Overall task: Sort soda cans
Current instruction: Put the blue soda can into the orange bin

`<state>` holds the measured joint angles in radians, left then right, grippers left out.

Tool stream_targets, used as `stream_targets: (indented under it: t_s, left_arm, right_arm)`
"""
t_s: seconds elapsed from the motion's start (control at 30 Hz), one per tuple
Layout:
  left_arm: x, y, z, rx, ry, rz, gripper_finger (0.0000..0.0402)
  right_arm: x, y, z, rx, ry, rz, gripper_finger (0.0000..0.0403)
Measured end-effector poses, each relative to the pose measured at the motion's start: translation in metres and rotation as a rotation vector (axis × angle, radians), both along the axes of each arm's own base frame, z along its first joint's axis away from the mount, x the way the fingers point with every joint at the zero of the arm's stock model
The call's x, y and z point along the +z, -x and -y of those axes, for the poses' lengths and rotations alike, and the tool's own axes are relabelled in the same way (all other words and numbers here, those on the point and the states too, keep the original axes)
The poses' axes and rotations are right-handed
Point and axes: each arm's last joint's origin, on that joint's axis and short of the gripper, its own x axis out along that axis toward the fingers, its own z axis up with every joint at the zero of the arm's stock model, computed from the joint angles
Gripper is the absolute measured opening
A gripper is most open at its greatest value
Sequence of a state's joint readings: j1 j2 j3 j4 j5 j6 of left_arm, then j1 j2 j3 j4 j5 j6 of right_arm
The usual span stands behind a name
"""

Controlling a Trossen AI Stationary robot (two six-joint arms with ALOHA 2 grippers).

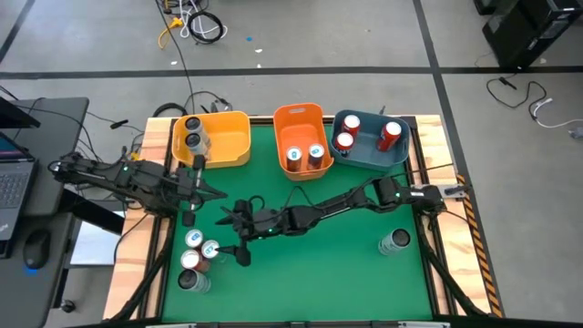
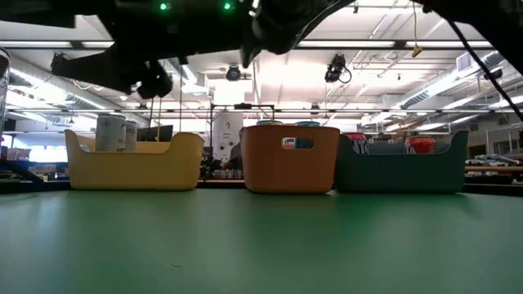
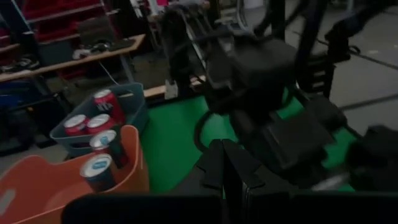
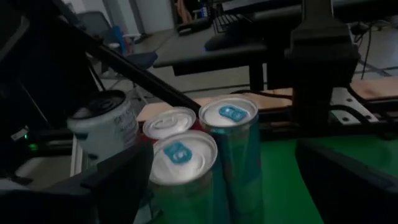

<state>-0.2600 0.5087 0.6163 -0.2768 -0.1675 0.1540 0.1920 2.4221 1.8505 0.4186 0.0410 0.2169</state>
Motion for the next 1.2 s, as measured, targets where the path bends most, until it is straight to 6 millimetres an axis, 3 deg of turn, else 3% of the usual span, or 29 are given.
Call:
stream_targets:
  t_s: [0.43,1.2]
  left_arm:
    - [-0.003,0.007,-0.004,0.064,-0.022,-0.024,0.0001]
    - [-0.002,0.007,-0.004,0.069,-0.019,-0.022,0.0001]
  right_arm:
    - [-0.025,-0.03,-0.005,0.102,-0.098,0.011,0.0376]
    - [-0.024,-0.031,-0.004,0.114,-0.058,0.018,0.0372]
